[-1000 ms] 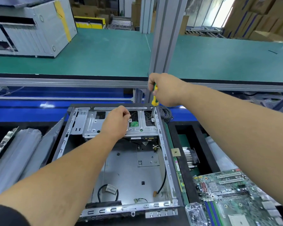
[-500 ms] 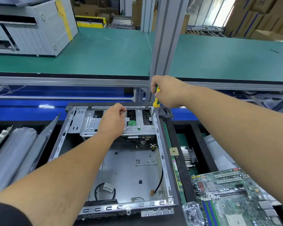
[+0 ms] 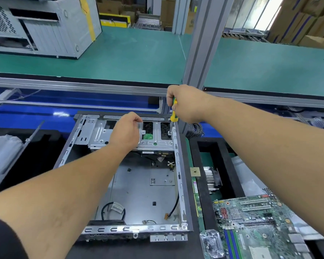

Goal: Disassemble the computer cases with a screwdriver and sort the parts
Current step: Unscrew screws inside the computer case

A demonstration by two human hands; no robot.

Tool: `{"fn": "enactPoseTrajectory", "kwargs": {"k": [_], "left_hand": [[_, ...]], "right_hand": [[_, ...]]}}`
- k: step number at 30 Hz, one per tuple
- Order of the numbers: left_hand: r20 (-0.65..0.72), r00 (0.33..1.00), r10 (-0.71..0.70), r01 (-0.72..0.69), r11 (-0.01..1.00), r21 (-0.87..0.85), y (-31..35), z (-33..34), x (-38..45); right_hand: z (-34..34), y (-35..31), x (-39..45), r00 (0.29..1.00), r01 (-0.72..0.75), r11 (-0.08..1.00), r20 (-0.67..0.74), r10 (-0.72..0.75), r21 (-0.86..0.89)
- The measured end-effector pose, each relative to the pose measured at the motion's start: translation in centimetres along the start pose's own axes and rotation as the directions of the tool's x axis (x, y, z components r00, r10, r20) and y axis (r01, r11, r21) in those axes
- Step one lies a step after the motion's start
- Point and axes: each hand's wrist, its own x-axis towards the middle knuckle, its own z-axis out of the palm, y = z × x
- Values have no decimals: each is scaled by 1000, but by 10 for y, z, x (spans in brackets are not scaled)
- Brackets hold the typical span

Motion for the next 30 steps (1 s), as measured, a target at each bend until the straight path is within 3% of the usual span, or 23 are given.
{"fn": "enactPoseTrajectory", "kwargs": {"k": [3, 5, 10, 11, 13, 16, 23, 30], "left_hand": [[-34, 983, -183, 170, 956, -238, 18, -9, 0], [12, 965, -262, 247, 895, -371, 36, -7, -2], [221, 861, -459, 506, 723, -470, 43, -20, -2], [210, 885, -416, 465, 817, -341, 38, -26, 0], [157, 960, -232, 238, 971, -22, 25, -38, 1], [241, 970, -10, -30, 986, 163, -3, -50, -3], [269, 961, 69, -146, 949, 278, -61, -79, 10], [258, 963, 80, -153, 949, 276, -107, -119, 24]], "right_hand": [[1, -9, 5, 1000, -13, 1000, -16, 13, 18], [3, -12, 7, 1000, -17, 999, -18, 18, 44], [16, -38, 17, 999, 10, 995, -46, -6, 96], [19, -45, 19, 998, 15, 996, -54, -10, 90], [26, -59, 24, 998, 29, 996, -65, -24, 82], [35, -84, 32, 997, 41, 996, -65, -36, 82], [53, -155, 59, 998, 23, 998, -60, -20, 58], [69, -224, 86, 998, -34, 999, -58, 34, -3]]}}
